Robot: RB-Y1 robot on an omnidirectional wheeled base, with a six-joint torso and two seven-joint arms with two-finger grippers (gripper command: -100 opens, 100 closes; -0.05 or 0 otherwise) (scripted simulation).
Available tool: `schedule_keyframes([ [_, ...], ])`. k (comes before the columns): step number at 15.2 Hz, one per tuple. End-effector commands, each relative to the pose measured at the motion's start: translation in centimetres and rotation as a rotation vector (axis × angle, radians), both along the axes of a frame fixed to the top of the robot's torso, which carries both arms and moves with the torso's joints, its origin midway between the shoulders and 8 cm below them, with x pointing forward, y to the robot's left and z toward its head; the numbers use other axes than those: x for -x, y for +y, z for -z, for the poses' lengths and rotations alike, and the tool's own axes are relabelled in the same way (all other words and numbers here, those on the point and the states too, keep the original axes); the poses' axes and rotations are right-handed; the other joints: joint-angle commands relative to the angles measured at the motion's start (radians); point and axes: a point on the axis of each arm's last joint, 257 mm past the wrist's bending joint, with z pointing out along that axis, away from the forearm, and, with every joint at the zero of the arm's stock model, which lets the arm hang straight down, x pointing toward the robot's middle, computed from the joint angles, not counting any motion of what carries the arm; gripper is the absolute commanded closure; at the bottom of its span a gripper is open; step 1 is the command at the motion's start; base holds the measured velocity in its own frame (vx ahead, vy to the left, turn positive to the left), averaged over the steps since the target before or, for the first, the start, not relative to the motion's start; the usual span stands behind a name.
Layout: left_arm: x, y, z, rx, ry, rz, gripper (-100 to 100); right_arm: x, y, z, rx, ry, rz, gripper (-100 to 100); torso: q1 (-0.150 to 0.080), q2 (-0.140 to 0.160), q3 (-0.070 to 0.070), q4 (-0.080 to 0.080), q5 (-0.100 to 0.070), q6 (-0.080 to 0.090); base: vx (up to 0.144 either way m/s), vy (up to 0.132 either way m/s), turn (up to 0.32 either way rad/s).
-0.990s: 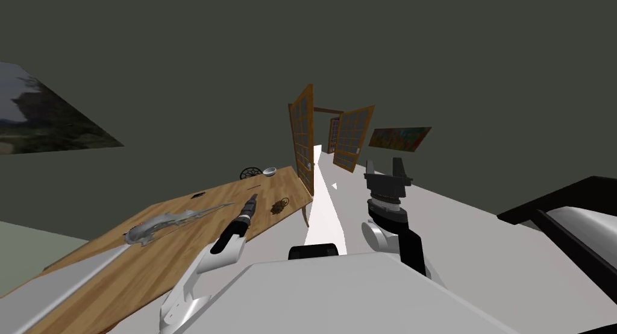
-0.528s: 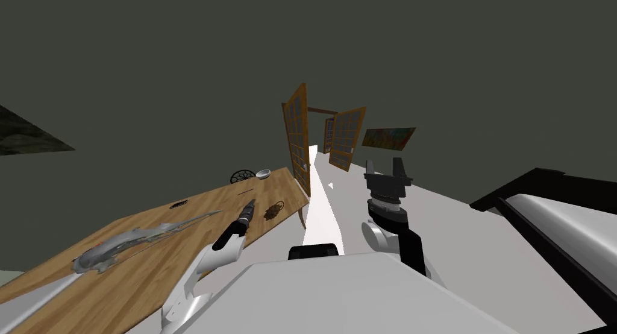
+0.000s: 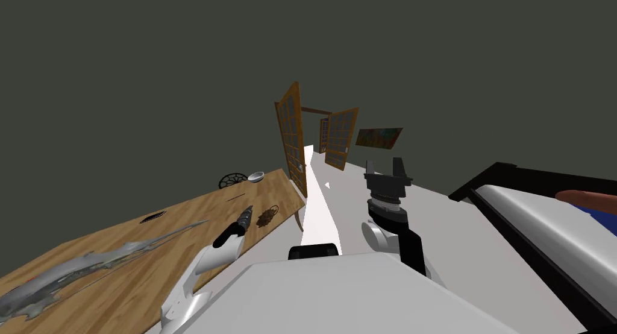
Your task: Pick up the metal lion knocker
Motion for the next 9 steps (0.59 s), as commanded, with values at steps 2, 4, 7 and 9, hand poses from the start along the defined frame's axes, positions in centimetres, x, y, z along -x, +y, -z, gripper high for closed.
schedule_keyframes([
  [2,1.1,0.6,1.7,0.035,0.061,-0.039,-100,0.0,0.0,0.0,0.0,0.0,0.0,0,0.0,0.0,0.0,0.0,0.0,0.0,0.043,-0.021,-0.134],
  [4,1.8,0.9,2.7,0.059,0.093,-0.065,-100,0.0,0.0,0.0,0.0,0.0,0.0,0,0.0,0.0,0.0,0.0,0.0,0.0,0.031,-0.017,-0.101],
  [7,3.1,1.0,4.2,0.093,0.153,-0.099,-100,0.0,0.0,0.0,0.0,0.0,0.0,0,-0.001,-0.001,0.0,0.0,0.0,0.0,0.043,-0.027,-0.156],
  [9,4.0,1.1,5.2,0.12,0.19,-0.125,-100,0.0,0.0,0.0,0.0,0.0,0.0,0,0.0,0.0,0.0,0.0,0.0,0.0,0.037,-0.017,-0.075],
])
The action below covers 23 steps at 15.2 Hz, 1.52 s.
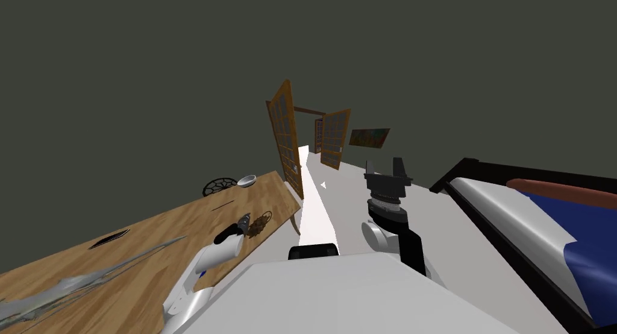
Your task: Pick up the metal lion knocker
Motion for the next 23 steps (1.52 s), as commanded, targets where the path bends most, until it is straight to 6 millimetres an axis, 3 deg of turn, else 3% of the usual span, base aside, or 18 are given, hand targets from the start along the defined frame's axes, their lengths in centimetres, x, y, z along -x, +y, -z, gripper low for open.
schedule_keyframes([
  [1,0.9,-0.1,1.1,0.024,0.039,-0.022,-100,0.0,0.0,0.0,0.0,0.0,0.0,0,0.0,0.0,0.0,0.0,0.0,0.0,0.039,-0.018,-0.132],
  [19,8.3,-2.2,7.7,0.243,0.322,-0.19,-100,0.0,0.0,0.0,0.0,0.0,0.0,0,0.0,0.0,0.0,0.0,0.0,0.0,0.036,-0.016,-0.11],
  [23,8.1,-2.2,8.7,0.243,0.319,-0.187,-100,0.0,0.0,0.0,0.0,0.0,0.0,0,0.001,0.002,0.001,0.0,0.0,-0.001,0.021,0.002,-0.022],
])
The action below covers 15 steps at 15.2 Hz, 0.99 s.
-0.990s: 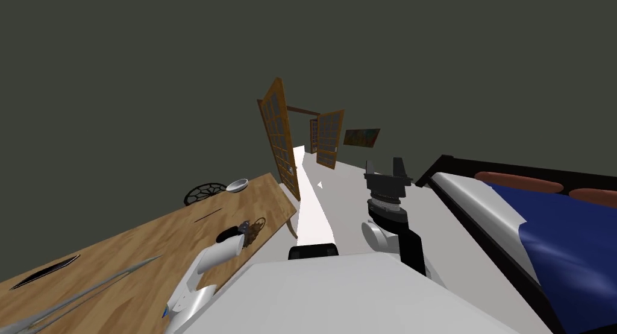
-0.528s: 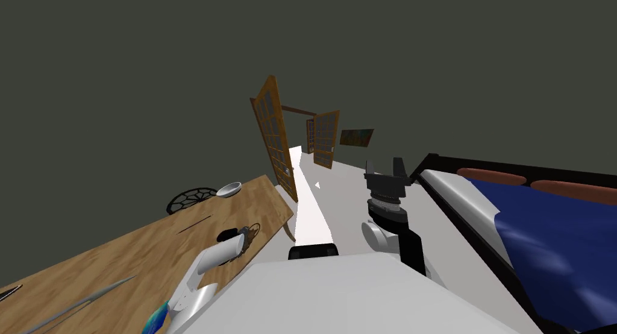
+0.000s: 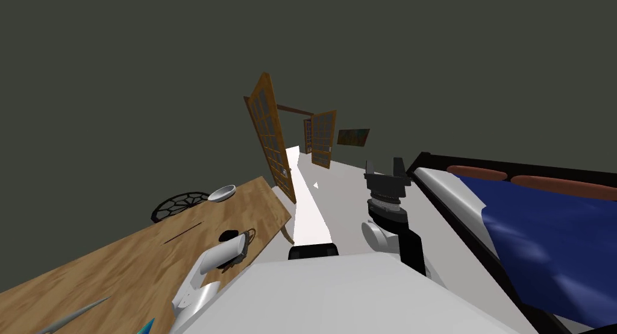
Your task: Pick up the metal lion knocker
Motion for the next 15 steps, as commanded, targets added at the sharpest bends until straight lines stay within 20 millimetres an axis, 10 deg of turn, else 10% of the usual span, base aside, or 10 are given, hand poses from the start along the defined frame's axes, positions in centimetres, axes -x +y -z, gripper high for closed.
schedule_keyframes([
  [1,-0.1,0.0,0.6,0.0,-0.003,0.001,-100,0.0,0.0,0.0,0.0,0.0,0.0,0,0.0,0.0,0.0,0.0,0.0,0.0,0.018,0.025,0.008],
  [5,-0.2,-0.1,1.2,0.001,-0.001,0.003,-100,0.0,0.0,0.0,0.0,0.0,0.0,0,0.001,0.0,0.0,0.0,0.0,0.0,0.011,0.023,0.007],
  [6,-0.2,-0.1,1.3,0.001,-0.003,0.003,100,0.0,0.0,0.0,0.0,0.0,0.0,0,0.001,0.001,0.0,0.0,0.0,0.0,0.003,0.006,-0.001],
  [15,0.1,0.1,-0.6,-0.002,-0.002,-0.001,100,0.0,0.0,0.0,0.0,0.0,0.0,0,-0.003,0.003,0.002,0.001,-0.001,0.0,-0.009,-0.015,-0.007],
])
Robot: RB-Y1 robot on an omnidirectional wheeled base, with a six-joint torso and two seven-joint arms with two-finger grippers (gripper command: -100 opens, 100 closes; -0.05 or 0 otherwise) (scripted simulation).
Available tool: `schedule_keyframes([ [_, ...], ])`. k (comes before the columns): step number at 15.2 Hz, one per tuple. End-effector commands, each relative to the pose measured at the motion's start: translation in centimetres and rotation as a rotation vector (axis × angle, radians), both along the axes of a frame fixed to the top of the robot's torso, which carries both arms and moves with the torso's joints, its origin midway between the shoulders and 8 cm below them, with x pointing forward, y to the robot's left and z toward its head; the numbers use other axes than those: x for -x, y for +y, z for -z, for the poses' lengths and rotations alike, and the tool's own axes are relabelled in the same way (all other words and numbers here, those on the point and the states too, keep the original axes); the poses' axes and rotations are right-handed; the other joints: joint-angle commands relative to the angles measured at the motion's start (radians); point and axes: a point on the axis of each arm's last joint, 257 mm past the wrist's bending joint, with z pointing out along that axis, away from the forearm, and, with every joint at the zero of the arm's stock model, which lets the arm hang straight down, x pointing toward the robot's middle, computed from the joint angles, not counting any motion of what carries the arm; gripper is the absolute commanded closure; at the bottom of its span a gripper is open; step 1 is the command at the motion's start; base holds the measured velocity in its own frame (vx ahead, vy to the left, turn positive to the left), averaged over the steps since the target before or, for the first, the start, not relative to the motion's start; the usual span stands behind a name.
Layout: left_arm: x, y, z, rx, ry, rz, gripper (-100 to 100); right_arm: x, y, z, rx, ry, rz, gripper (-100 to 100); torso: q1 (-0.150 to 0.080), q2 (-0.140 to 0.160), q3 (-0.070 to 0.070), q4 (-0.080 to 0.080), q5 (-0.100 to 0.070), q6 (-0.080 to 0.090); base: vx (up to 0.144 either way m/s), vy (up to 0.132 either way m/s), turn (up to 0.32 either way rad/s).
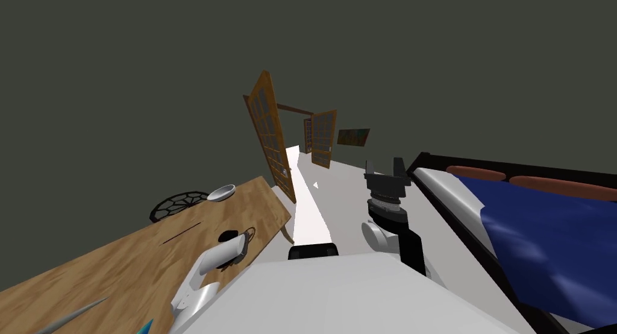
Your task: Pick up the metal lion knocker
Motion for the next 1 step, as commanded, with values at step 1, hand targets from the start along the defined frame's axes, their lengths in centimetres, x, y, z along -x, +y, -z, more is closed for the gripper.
schedule_keyframes([
  [1,0.0,0.0,0.0,0.0,0.0,0.0,100,0.0,0.0,0.0,0.0,0.0,0.0,0,0.0,0.0,0.0,0.0,0.0,0.0,-0.013,-0.017,0.0],
])
